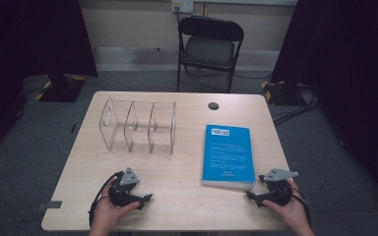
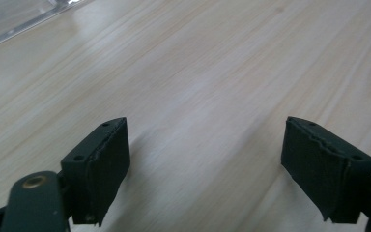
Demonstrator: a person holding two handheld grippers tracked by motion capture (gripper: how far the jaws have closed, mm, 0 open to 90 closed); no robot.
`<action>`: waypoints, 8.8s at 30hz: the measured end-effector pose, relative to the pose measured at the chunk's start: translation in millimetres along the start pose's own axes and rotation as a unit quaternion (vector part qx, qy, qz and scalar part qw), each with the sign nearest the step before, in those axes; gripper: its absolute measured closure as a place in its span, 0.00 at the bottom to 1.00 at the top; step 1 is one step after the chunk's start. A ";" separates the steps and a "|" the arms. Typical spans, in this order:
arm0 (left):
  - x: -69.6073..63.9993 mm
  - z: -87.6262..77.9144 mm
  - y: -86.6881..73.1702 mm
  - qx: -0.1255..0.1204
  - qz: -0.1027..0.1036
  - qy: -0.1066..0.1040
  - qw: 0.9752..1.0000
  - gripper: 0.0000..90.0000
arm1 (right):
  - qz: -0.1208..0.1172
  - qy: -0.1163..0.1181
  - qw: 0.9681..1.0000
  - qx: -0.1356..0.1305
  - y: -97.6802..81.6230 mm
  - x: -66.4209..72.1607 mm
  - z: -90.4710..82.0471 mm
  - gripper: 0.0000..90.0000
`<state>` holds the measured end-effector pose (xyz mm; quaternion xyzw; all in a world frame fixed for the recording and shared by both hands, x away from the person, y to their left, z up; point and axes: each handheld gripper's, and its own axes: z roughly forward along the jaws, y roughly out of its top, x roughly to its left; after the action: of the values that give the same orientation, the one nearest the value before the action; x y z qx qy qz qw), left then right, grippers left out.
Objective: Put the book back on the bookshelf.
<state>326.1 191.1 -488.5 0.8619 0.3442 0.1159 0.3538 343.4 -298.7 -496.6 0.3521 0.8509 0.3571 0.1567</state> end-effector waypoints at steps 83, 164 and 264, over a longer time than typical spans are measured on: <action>-102.6 114.1 160.3 0.003 0.149 -0.121 0.981 0.18 | 0.004 -0.010 1.000 -0.026 26.3 4.5 0.6 0.29; -117.7 155.7 191.1 -0.007 0.183 -0.083 0.980 0.34 | 0.051 -0.003 0.998 -0.037 32.2 -3.0 -1.2 0.27; -126.6 119.3 255.4 0.101 0.149 -0.069 0.981 0.82 | 0.033 0.004 0.998 -0.052 9.5 -3.4 5.7 0.17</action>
<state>416.3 -88.6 -393.0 0.9406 0.1971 0.0725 0.2669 353.4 -293.6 -493.7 0.3704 0.8196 0.4070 0.1596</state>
